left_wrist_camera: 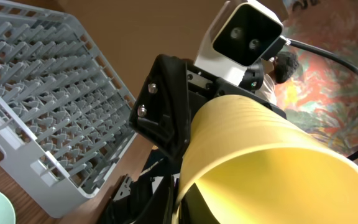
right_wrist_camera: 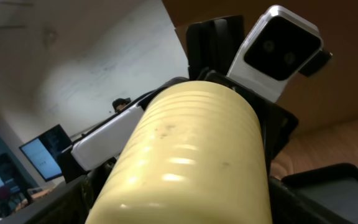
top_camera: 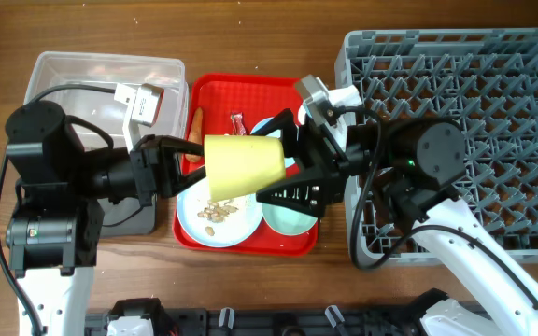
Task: Sort waste into correct bins and load items into the dishwasher rack
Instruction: 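Lift the yellow cup with the left gripper and hold it up, then grasp the yellow cup with the right gripper from the left gripper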
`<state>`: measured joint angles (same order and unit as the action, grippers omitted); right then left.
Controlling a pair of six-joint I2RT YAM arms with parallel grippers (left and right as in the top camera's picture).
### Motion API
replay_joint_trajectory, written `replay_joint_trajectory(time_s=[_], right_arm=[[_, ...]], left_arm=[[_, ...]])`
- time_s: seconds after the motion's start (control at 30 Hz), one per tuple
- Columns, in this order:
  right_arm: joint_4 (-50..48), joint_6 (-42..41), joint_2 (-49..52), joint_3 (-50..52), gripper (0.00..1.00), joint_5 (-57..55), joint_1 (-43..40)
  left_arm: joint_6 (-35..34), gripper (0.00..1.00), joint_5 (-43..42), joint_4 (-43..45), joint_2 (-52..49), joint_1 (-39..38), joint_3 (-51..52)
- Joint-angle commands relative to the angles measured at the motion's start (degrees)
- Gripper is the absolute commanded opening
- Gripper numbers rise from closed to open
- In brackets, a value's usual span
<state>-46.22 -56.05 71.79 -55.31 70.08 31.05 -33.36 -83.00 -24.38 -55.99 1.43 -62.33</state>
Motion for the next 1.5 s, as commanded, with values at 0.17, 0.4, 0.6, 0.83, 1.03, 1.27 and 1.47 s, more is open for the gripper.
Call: replay_joint_trajectory(time_s=[0.17,0.4,0.6,0.83,1.03,1.27,1.47], right_arm=[[1.92,1.64,-0.11,-0.68,0.83,1.86,-0.74],[1.73,0.04,-0.28,-0.72,0.84,3.30,-7.43],[-0.28,-0.87,-0.44,-0.74,0.84,7.96,-10.19],[-7.58,-16.15,-0.44,-0.74,0.85,3.76,-25.22],[0.31,-11.06,-0.44,-0.72,1.00,0.02,-34.51],[36.09,9.92,-0.52,-6.78,1.00,-31.32,-36.65],[80.54,36.81,-0.39,-18.23,1.00,-62.82,-31.50]], left_arm=[[-0.15,0.04,0.13,0.20,-0.26,-0.09,-0.66],[-0.15,0.04,-0.96,0.20,-0.26,-0.09,-0.63],[-0.15,0.04,-0.94,0.24,-0.26,-0.09,-0.63],[-0.13,0.04,-0.94,0.22,-0.26,-0.09,-0.63],[-0.13,0.04,-0.94,0.26,-0.26,-0.09,-0.63],[-0.15,0.04,-0.94,0.24,-0.26,-0.09,-0.63],[-0.13,0.04,-0.92,0.42,-0.26,-0.09,-0.63]])
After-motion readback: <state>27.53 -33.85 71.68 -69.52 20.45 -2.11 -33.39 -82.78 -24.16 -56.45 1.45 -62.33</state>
